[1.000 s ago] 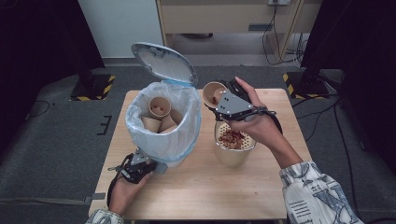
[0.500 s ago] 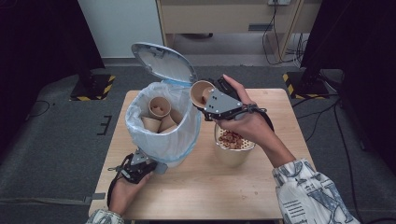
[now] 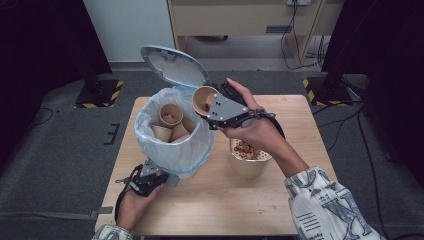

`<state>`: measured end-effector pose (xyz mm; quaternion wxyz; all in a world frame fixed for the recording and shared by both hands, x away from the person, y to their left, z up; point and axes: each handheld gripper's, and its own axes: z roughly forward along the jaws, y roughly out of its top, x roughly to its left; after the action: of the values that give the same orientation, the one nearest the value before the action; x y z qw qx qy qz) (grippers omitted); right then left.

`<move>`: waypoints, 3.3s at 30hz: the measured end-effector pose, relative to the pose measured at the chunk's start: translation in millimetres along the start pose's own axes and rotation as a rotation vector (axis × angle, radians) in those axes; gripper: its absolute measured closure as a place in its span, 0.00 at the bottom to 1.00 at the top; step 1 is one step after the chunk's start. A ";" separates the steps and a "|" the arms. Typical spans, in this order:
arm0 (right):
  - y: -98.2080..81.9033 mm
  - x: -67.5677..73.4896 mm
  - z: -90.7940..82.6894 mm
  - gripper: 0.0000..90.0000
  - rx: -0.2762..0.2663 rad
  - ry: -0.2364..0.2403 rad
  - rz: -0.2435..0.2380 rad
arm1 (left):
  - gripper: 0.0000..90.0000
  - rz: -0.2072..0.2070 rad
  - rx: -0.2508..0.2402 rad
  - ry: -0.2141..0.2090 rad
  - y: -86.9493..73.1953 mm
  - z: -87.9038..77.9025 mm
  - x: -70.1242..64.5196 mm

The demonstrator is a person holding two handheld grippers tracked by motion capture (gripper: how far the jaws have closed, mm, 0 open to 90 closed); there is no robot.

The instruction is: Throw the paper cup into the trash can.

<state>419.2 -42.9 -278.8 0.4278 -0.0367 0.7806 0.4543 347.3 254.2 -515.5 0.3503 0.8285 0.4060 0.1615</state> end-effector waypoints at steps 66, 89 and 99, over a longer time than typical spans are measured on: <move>35.1 33.9 86.5 0.25 -0.010 0.252 0.166 | 1.00 0.005 0.001 -0.001 0.2 0.0 0.0; 29.1 32.0 86.4 0.14 0.058 0.266 0.305 | 1.00 0.005 0.001 -0.002 0.2 0.0 0.0; 19.4 23.2 79.5 0.14 0.073 0.220 0.324 | 1.00 0.004 0.000 -0.001 0.1 0.1 -0.1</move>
<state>446.4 34.9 -299.6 0.2624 0.0556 0.8341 0.4820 347.4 254.0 -515.5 0.3504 0.8293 0.4040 0.1618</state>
